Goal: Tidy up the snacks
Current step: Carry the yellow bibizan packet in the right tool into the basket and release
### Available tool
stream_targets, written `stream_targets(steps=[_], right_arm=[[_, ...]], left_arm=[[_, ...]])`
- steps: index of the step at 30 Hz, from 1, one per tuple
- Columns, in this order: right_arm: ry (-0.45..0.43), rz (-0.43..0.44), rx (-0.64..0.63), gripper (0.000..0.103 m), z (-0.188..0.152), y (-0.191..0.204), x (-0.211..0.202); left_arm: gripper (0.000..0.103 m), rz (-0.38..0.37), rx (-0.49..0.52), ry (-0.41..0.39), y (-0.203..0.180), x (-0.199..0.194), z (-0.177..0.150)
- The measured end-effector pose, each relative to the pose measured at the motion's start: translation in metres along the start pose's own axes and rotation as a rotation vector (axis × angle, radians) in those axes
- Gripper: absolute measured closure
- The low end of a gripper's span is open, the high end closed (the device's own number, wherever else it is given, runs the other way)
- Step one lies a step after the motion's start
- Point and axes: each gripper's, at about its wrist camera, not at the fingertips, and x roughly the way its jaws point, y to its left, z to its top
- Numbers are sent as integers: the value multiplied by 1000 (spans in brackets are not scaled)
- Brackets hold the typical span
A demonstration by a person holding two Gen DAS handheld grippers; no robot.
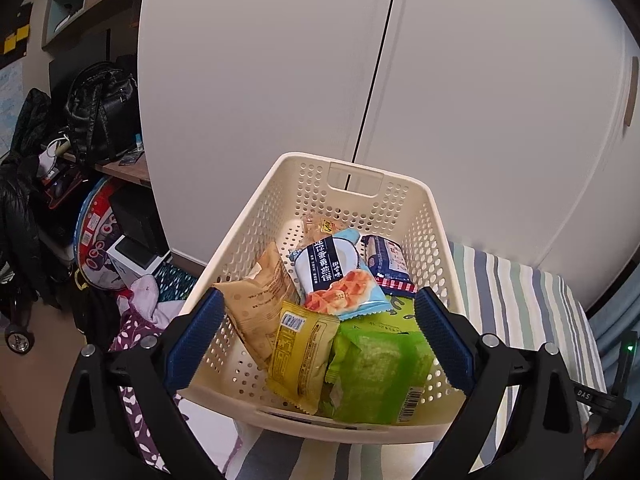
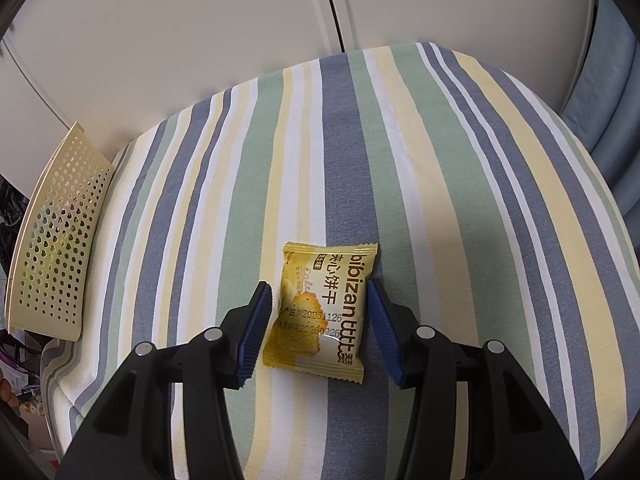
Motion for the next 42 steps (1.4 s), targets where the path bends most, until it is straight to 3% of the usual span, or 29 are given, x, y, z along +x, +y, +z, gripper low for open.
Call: stream_targets(steps=[4, 9, 11, 13, 18, 24, 31, 37, 42], right_arm=[[27, -74, -89, 46, 1, 16, 5], [50, -151, -164, 42, 1, 31, 11], [48, -154, -164, 45, 1, 30, 10], [42, -151, -175, 56, 0, 32, 9], [30, -170, -202, 57, -1, 42, 5], [-46, -90, -213, 57, 10, 75, -21], [-159, 78, -326, 57, 26, 162, -66], [-152, 228, -398, 57, 30, 239, -74], [-121, 288, -417, 57, 28, 283, -66]], left_arm=[[4, 28, 21, -21, 0, -4, -2], [4, 5, 2, -28, 4, -7, -3], [4, 9, 1, -32, 6, -7, -2], [4, 17, -3, -38, 9, -9, -2], [4, 20, -47, -50, 24, -12, 0], [4, 63, -63, -79, 35, -19, 4], [4, 88, -85, -97, 45, -24, 6], [4, 109, -103, -119, 53, -29, 7], [4, 107, -126, -129, 61, -31, 8]])
